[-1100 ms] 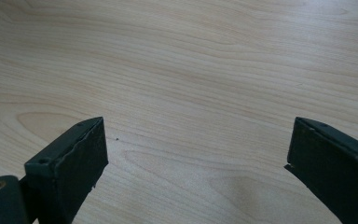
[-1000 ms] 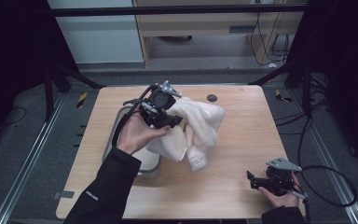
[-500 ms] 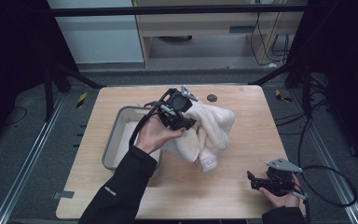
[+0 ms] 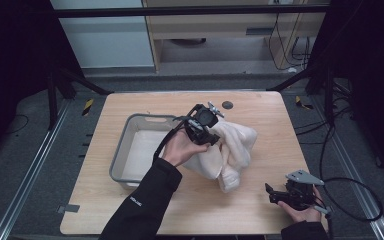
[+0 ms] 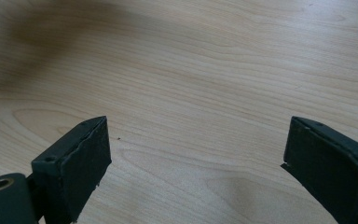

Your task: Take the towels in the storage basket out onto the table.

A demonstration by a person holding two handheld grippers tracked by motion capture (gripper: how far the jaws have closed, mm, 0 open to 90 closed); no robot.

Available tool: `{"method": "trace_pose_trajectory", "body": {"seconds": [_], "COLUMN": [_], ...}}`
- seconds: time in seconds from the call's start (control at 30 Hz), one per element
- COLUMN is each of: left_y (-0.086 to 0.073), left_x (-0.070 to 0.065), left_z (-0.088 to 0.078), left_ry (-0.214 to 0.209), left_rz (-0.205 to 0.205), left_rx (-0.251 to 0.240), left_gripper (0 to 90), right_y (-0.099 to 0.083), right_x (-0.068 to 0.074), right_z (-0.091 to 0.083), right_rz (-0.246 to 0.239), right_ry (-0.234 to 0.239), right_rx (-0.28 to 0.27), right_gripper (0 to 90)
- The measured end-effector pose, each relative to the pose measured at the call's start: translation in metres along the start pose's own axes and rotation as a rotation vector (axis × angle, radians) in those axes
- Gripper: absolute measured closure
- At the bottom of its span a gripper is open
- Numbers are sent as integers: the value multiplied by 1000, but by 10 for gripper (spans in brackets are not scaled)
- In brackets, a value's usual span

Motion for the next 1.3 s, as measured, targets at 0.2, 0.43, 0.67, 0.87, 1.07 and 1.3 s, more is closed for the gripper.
{"method": "trace_pose_trajectory", "body": {"seconds": [0.2, 0.43, 0.67, 0.87, 1.07, 1.3], "left_y": [-2, -6, -12, -18, -26, -33], "left_x": [-2, -5, -8, -10, -13, -15], "left_z": [18, 40, 57, 69, 82, 91], "left_ry": [0, -21, -31, -51, -75, -96], "left_rz": [-7, -9, -3, -4, -17, -12], "left_rx": [12, 25, 57, 75, 85, 92], "left_gripper": [709, 703, 696, 683, 662, 607], "right_y": [0, -1, -2, -2, -3, -3], "right_x": [0, -1, -1, -1, -2, -2], "right_z": [1, 1, 1, 2, 3, 3], "right_rz": [-8, -9, -2, -6, -10, -6], "right_ry": [-2, -3, 0, 0, 0, 3], "right_rx": [-2, 3, 7, 7, 14, 14], "right_gripper": [71, 71, 67, 66, 65, 64]}}
Point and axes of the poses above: each handheld gripper's, and its own axes: z roughly forward along the jaws, y roughly out of its top, x roughly to its left, the point moved 3 cm from there along z, roughly forward along the jaws, and after that the axes turned 5 degrees about z, right-handed, at the moved point
